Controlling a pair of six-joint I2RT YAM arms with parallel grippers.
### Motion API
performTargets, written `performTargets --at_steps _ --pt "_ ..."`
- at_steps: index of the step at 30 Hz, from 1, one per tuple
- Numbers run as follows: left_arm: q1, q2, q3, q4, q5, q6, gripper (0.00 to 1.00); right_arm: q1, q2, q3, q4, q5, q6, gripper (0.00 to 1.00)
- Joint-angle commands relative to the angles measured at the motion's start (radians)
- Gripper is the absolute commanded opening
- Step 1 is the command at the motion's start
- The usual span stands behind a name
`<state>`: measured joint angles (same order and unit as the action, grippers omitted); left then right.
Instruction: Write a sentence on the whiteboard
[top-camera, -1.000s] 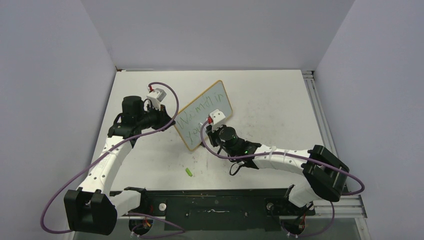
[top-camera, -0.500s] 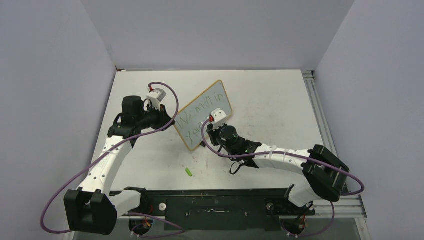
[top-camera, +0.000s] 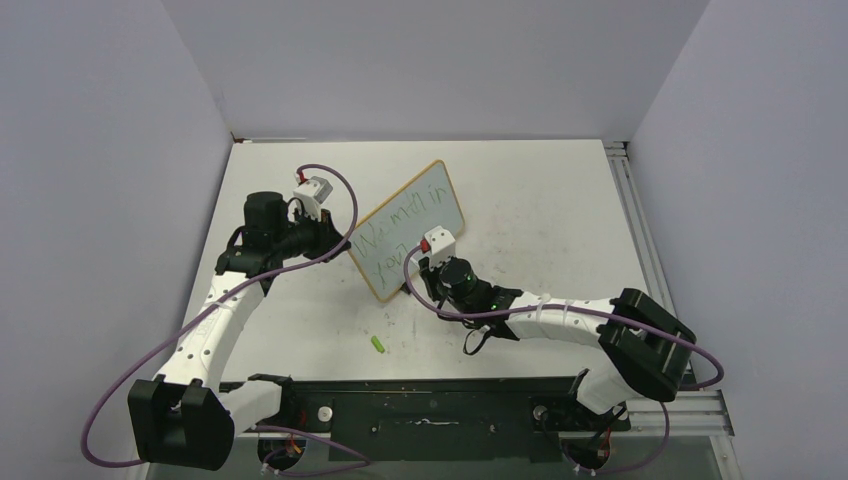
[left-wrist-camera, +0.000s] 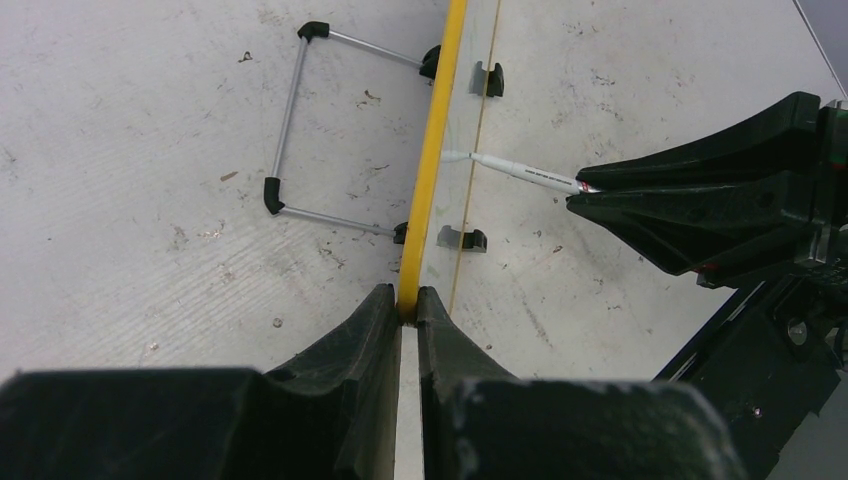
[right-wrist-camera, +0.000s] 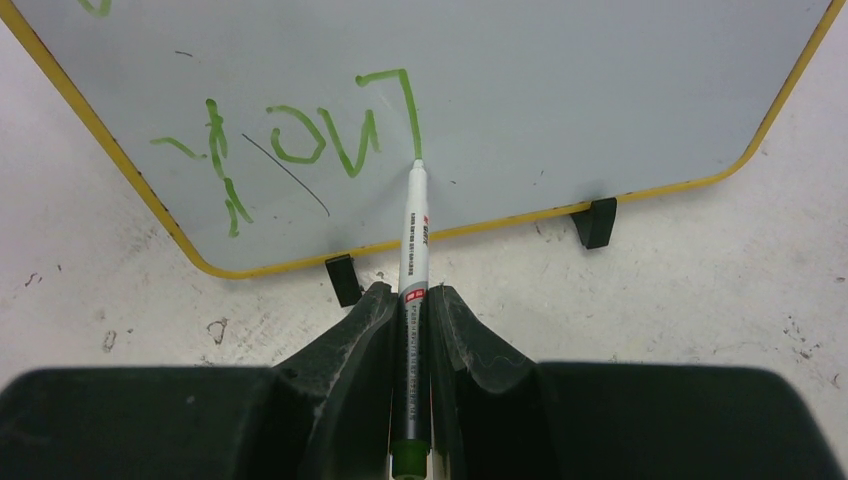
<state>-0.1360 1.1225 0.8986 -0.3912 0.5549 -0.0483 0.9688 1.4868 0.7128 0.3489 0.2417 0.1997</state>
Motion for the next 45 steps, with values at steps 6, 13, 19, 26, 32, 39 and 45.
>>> performTargets --at_steps 6,13,19,26,32,39,45 --pt "0.0 0.01 0.02 -0.016 -0.006 0.013 0.0 -0.005 0.029 0.023 0.027 -0.02 0.008 0.05" --pt "-0.001 0.01 0.02 -0.017 -0.007 0.013 0.0 -0.007 0.021 0.092 0.02 -0.006 -0.032 0.05" --pt "-0.001 0.01 0.02 -0.017 -0.005 0.013 0.0 -0.008 0.011 0.124 0.016 0.003 -0.048 0.05" --pt "0.0 0.009 0.022 -0.017 -0.005 0.013 0.0 -0.012 0.006 0.138 0.021 0.01 -0.056 0.05" --pt "0.0 0.008 0.022 -0.018 -0.005 0.013 0.0 -0.02 0.004 0.138 0.031 0.016 -0.056 0.05" --pt "0.0 0.009 0.019 -0.018 -0.006 0.013 0.0 -0.035 0.008 0.134 0.034 0.015 -0.048 0.05" --pt "-0.001 0.009 0.02 -0.018 -0.007 0.013 0.0 -0.047 0.016 0.126 0.033 0.012 -0.039 0.05"
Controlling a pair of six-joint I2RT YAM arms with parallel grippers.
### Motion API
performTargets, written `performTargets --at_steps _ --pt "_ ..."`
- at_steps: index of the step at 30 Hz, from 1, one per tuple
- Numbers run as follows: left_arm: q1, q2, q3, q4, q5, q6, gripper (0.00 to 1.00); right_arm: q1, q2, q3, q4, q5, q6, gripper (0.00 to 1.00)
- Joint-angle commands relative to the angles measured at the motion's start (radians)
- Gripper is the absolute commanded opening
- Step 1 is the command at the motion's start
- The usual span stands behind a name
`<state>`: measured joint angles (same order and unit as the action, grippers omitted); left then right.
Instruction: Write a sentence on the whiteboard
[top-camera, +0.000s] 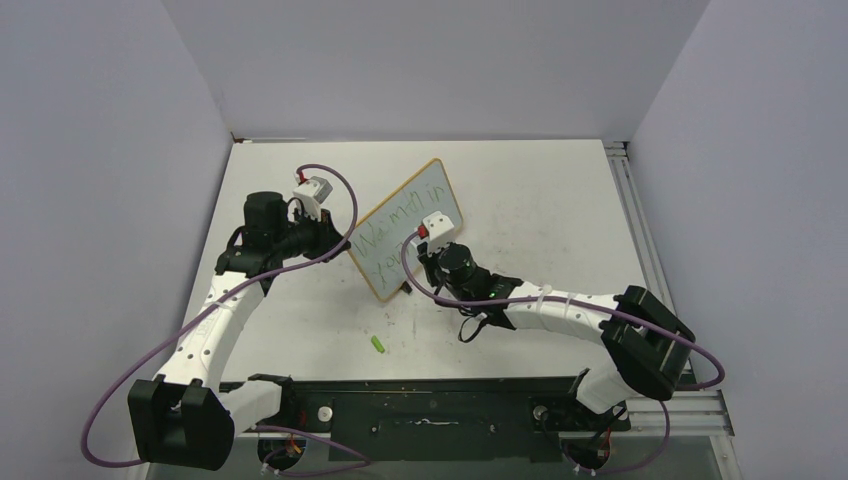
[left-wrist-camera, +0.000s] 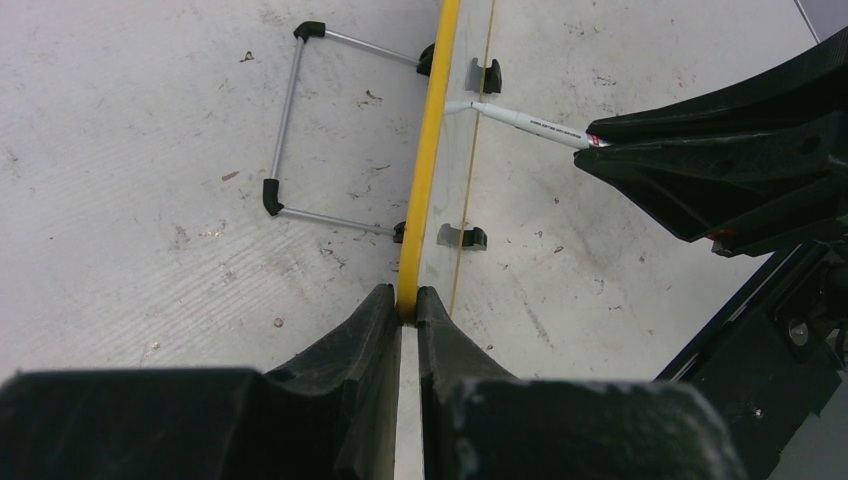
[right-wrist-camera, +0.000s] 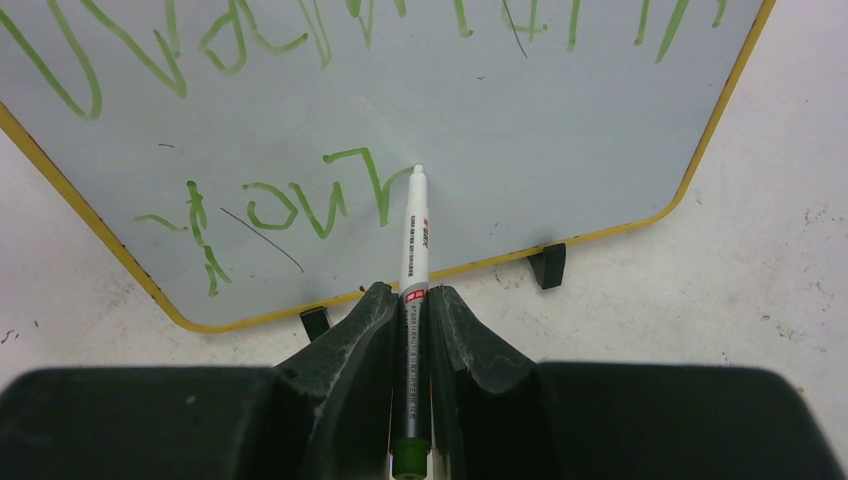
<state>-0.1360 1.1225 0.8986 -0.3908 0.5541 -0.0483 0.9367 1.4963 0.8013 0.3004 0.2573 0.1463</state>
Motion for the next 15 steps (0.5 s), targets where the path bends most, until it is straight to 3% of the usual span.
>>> performTargets --at_steps 1,15 --pt "-0.001 0.009 0.02 -0.019 -0.006 0.013 0.0 -0.016 0.008 0.037 0.08 -0.005 0.016 0.05" --pt "0.0 0.007 0.02 -0.018 -0.006 0.013 0.0 -0.016 -0.055 0.007 0.094 -0.041 0.006 0.05"
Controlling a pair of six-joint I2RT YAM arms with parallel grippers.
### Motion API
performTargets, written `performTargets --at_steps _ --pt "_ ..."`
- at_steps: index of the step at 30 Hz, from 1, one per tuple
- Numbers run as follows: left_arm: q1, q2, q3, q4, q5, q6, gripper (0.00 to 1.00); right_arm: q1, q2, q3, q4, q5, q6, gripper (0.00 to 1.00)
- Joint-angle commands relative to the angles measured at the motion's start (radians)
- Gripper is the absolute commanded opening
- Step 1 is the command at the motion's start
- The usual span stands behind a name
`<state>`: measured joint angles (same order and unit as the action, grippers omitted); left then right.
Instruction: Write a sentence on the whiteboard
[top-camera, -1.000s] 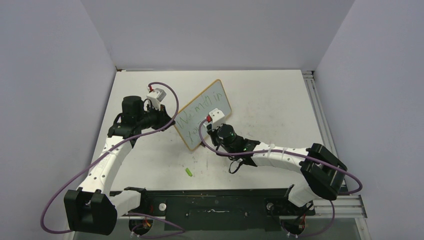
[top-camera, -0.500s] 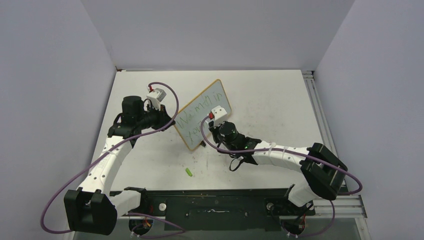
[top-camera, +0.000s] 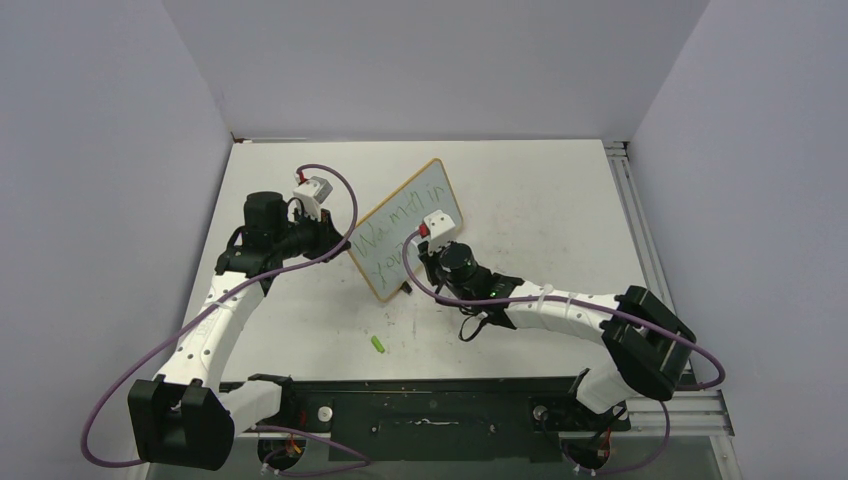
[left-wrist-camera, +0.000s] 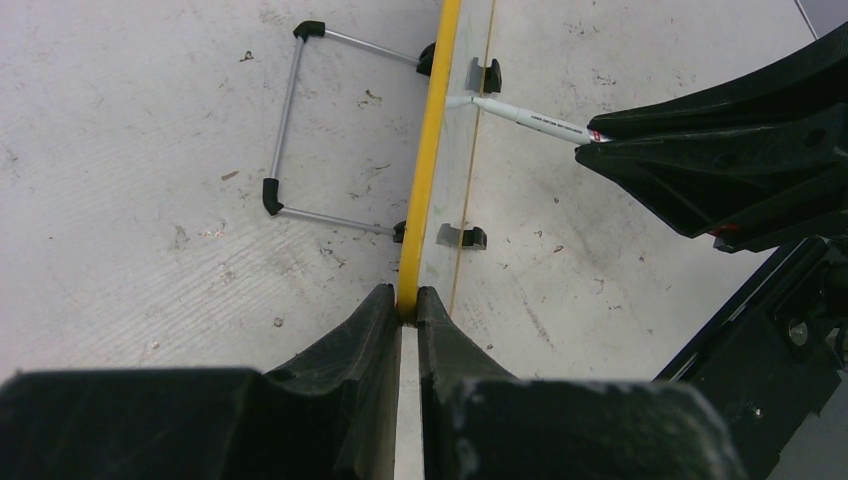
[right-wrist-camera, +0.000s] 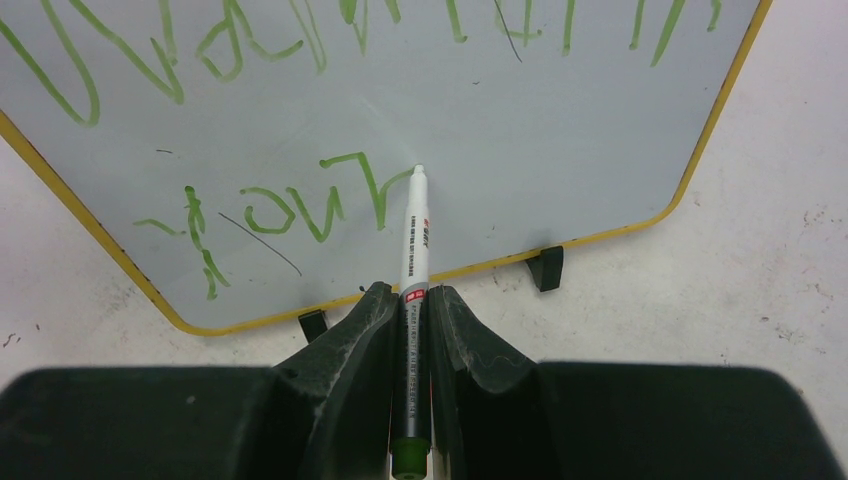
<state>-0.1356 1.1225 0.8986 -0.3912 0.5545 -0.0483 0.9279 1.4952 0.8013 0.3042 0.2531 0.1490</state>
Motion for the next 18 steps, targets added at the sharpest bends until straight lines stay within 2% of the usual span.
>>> performTargets --at_steps 1,18 --pt "-0.001 0.005 0.02 -0.017 -0.008 0.013 0.0 -0.008 -0.062 0.003 0.087 -0.037 0.004 0.05" --pt "-0.001 0.01 0.02 -0.02 -0.013 0.014 0.0 -0.023 -0.207 -0.043 0.004 -0.037 -0.003 0.05"
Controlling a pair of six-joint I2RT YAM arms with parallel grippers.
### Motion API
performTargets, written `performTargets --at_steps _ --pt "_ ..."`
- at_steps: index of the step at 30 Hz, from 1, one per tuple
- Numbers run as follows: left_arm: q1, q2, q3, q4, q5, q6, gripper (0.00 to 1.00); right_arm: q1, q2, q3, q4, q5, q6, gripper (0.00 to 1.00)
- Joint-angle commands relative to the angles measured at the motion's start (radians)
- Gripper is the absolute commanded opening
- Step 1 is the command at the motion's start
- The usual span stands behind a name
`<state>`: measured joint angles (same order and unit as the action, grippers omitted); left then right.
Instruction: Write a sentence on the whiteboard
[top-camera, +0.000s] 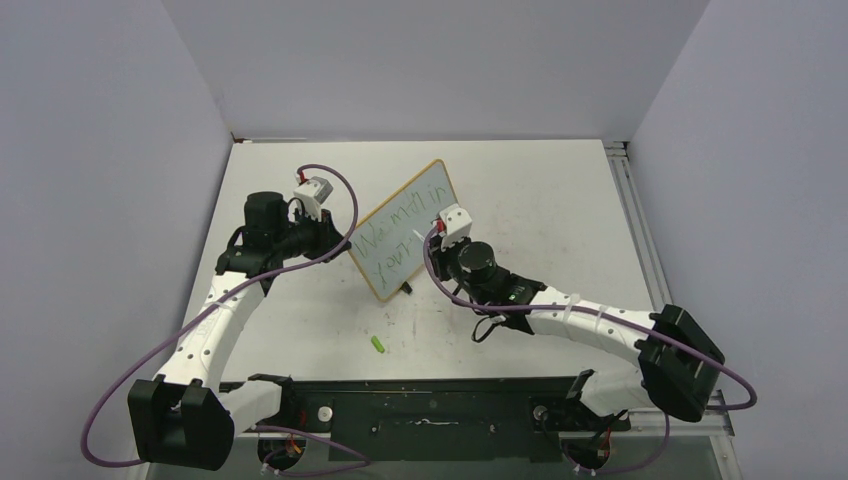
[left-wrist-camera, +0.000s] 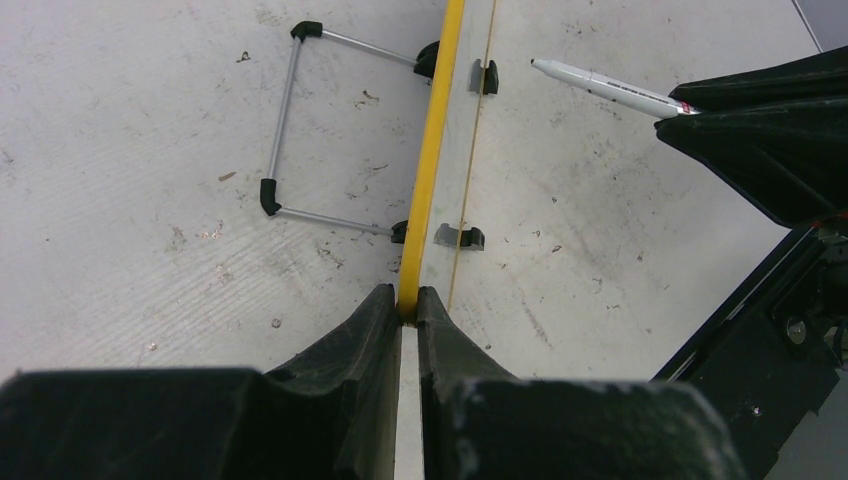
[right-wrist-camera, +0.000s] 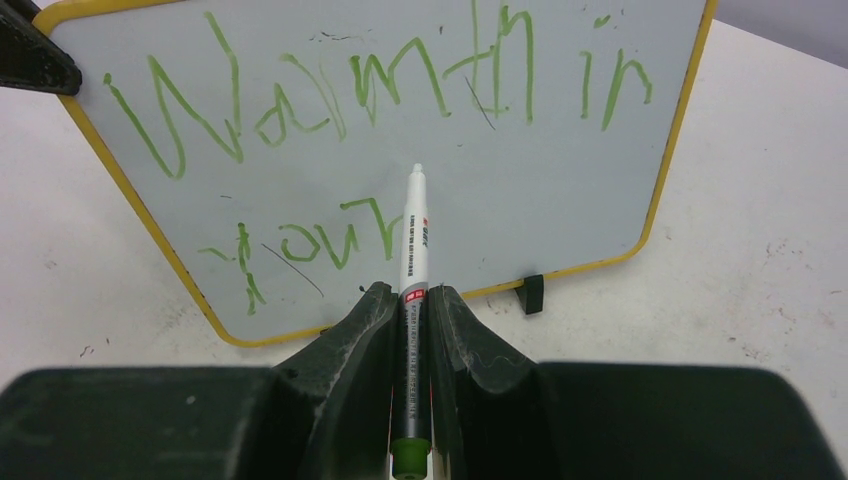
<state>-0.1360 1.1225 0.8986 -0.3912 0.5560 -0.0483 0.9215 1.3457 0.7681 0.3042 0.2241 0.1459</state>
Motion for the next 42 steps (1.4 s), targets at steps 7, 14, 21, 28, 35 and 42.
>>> performTargets --at_steps 7,14,21,28,35,42 --pt "0.002 0.012 0.023 -0.033 -0.017 0.023 0.0 -0.098 -0.107 -0.035 -0.004 -0.118 0.019 0.05" --pt "0.013 0.018 0.023 -0.041 -0.008 0.031 0.0 -0.248 -0.146 -0.086 0.014 -0.318 0.055 0.05" --pt "0.016 0.024 0.026 -0.051 0.002 0.04 0.0 -0.383 -0.134 -0.13 0.078 -0.446 0.101 0.05" --pt "0.018 0.033 0.028 -0.051 0.001 0.041 0.0 -0.379 -0.058 -0.084 0.11 -0.484 0.092 0.05" --pt "0.018 0.03 0.026 -0.054 0.002 0.043 0.0 -0.356 0.013 -0.039 0.113 -0.473 0.08 0.05" --pt "0.018 0.027 0.025 -0.054 0.004 0.044 0.0 -0.325 0.061 -0.009 0.104 -0.471 0.062 0.05"
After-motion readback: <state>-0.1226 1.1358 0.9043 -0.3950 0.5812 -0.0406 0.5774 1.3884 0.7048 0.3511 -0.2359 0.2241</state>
